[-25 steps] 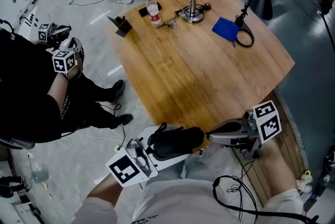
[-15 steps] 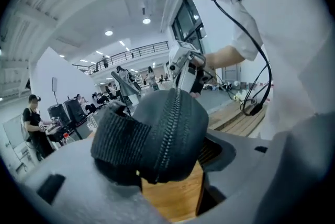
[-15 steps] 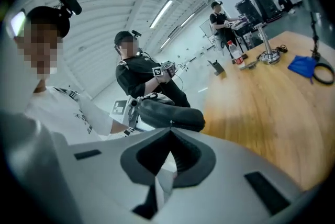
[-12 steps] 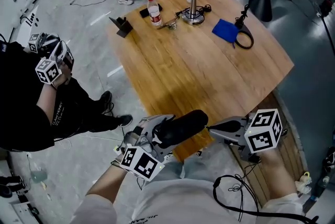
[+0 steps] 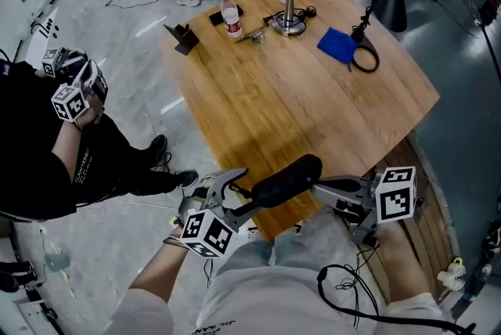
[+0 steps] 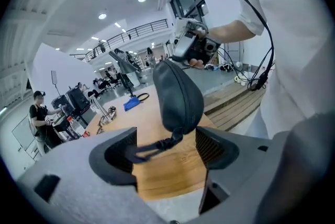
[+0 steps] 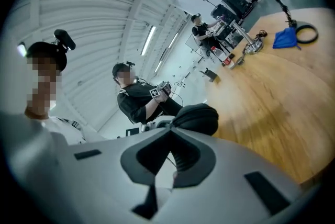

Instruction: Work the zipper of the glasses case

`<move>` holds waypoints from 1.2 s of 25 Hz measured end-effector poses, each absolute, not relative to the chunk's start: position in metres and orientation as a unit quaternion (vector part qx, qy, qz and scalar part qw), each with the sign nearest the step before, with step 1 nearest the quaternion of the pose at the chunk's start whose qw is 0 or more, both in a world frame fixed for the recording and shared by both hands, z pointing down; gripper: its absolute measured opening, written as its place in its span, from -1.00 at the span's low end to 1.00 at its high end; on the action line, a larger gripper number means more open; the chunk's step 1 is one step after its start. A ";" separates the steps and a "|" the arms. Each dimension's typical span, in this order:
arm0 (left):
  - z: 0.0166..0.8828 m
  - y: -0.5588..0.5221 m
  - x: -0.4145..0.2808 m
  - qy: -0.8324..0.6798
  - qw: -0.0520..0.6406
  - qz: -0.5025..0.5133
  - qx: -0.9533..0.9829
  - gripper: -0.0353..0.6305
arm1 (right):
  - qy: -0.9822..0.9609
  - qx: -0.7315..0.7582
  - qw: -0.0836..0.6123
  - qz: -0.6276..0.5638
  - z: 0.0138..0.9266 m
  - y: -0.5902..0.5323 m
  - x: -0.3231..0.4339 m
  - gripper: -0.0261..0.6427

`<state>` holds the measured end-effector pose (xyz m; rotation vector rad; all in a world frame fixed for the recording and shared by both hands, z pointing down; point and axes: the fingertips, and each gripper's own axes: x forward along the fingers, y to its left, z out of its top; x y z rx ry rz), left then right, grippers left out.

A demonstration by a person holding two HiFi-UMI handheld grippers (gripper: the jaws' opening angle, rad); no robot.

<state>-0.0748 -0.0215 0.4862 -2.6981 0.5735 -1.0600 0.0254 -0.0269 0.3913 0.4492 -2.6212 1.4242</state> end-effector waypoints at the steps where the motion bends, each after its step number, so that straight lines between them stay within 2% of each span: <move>1: 0.489 -0.023 -0.079 0.195 0.091 -0.363 -0.906 0.12 | -0.868 0.152 0.053 0.469 0.387 -0.029 0.026 -0.92; 4: 0.488 -0.023 -0.082 0.202 0.106 -0.369 -0.901 0.16 | -0.875 0.173 0.037 0.451 0.377 -0.036 0.027 -0.92; 8: 0.458 -0.019 -0.047 0.225 0.126 -0.344 -0.903 0.19 | -0.873 0.204 0.012 0.442 0.371 -0.042 0.016 -0.93; 13: 0.444 -0.009 -0.006 0.250 0.037 -0.308 -0.917 0.26 | -0.874 0.199 0.003 0.443 0.368 -0.034 -0.012 -0.92; 15: 0.449 -0.009 -0.006 0.250 0.024 -0.309 -0.917 0.28 | -0.877 0.182 0.007 0.444 0.367 -0.026 -0.022 -0.92; 20: 0.445 -0.018 -0.018 0.256 0.024 -0.307 -0.916 0.31 | -0.877 0.170 0.014 0.449 0.372 -0.015 -0.032 -0.92; 23: 0.443 -0.030 -0.026 0.284 0.084 -0.337 -0.894 0.31 | -0.874 0.150 0.006 0.462 0.369 -0.008 -0.042 -0.92; 25: 0.445 -0.035 -0.031 0.295 0.127 -0.369 -0.872 0.21 | -0.881 0.159 0.023 0.444 0.371 -0.006 -0.045 -0.93; 30: 0.469 -0.033 -0.038 0.257 0.110 -0.436 -0.855 0.02 | -0.904 0.230 0.118 0.341 0.390 -0.009 -0.033 -0.92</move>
